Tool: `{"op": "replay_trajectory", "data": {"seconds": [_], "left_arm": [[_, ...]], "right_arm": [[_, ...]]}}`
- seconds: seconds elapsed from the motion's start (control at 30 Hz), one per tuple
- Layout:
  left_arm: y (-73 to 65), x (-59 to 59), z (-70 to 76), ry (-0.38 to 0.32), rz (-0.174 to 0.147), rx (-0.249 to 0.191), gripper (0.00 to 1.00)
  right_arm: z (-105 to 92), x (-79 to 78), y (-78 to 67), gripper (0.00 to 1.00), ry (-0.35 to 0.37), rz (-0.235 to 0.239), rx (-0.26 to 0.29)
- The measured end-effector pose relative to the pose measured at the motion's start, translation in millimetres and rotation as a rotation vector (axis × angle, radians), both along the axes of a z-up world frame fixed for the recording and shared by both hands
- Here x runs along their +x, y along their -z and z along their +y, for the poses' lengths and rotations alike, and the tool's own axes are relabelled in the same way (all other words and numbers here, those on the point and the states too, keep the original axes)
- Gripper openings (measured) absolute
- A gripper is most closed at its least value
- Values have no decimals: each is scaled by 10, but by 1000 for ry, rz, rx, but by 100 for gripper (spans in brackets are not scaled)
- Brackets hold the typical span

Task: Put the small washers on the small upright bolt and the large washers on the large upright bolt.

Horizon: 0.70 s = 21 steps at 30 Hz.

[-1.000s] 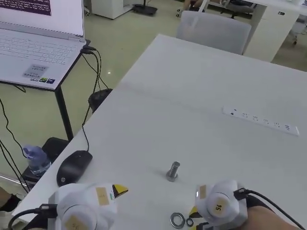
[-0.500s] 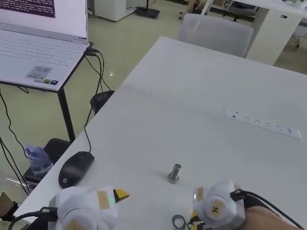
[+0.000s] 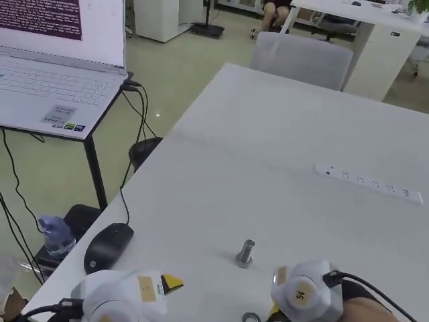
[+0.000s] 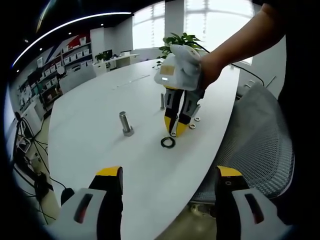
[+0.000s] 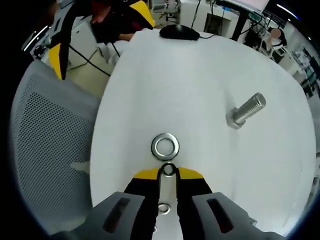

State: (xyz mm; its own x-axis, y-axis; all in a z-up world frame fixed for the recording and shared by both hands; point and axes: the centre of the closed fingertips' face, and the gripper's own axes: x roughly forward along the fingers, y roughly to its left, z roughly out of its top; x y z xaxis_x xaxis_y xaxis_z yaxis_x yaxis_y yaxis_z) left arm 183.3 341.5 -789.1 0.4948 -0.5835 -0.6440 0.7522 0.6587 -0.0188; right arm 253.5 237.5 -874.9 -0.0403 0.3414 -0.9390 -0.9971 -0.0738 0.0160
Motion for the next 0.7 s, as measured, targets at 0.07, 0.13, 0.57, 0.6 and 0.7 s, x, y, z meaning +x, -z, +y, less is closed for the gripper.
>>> {"op": "replay_trajectory", "data": {"seconds": [0.07, 0.13, 0.57, 0.6, 0.7], "left_arm": [[-4, 14, 0, 2, -4, 3, 75], [-15, 36, -3, 0, -9, -1, 75], [-53, 148, -48, 14, -28, -3, 76], [-57, 165, -51, 14, -27, -7, 76], [-72, 204, -54, 9, -30, -13, 76]], "right_arm": [[-24, 24, -30, 13, 3, -3, 0], [-43, 37, -73, 13, 13, 3, 0], [-242, 184, -417, 13, 64, 1, -1], [-272, 208, -464, 13, 74, 1, -1], [-339, 264, -578, 13, 97, 4, 4]]}}
